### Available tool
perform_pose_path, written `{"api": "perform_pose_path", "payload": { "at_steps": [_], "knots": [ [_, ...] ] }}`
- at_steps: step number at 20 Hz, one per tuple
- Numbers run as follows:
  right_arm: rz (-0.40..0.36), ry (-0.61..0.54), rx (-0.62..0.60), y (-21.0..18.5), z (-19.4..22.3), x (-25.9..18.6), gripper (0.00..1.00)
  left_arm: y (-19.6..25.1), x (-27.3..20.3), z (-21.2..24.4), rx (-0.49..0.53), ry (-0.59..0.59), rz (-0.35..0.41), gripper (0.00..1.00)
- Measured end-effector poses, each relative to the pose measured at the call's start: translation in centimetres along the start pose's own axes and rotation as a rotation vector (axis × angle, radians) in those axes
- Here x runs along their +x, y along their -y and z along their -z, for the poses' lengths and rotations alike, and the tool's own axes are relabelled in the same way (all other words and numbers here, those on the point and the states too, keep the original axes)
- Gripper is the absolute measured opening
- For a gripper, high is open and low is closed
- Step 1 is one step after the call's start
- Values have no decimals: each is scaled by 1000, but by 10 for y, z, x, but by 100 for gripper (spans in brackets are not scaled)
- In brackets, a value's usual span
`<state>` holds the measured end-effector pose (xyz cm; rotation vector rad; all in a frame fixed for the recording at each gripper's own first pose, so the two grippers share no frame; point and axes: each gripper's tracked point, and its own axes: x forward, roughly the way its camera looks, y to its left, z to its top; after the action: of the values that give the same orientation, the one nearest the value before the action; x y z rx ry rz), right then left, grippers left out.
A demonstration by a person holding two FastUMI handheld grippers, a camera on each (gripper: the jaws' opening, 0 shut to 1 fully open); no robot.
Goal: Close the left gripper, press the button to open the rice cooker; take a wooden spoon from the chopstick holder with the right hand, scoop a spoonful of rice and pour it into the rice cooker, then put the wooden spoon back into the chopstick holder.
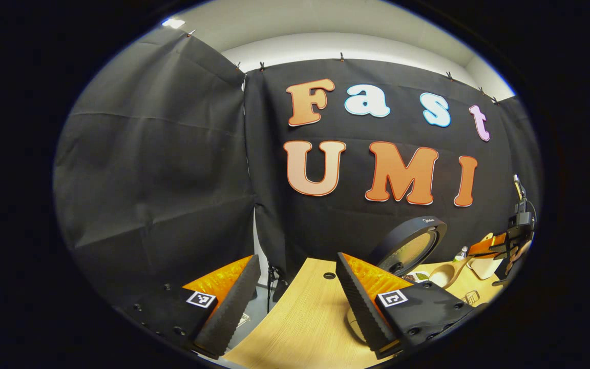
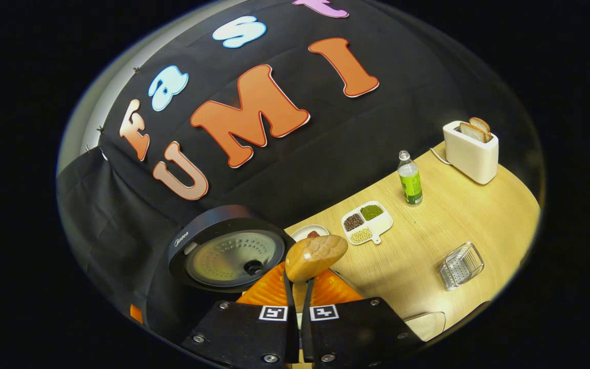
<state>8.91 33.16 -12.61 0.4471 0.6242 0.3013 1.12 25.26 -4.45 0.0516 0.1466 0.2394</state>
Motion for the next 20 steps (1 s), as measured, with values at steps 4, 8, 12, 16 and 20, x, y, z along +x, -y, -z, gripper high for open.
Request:
{"api": "perform_pose_path", "payload": {
  "at_steps": [4,8,12,16,20],
  "knots": [
    [5,18,-75,-5,-1,-1,1,1,-1,0,1,0,-1,97],
    [-6,31,-122,-12,-1,-2,2,0,-2,-1,2,4,-6,99],
    [-9,45,-194,-19,0,-4,2,0,-1,0,4,0,-8,99],
    [-8,63,-277,-25,1,-4,2,0,-1,0,7,1,-7,99],
    [-16,82,-364,-28,2,-5,2,1,-1,1,8,-2,-2,97]
  ]
}}
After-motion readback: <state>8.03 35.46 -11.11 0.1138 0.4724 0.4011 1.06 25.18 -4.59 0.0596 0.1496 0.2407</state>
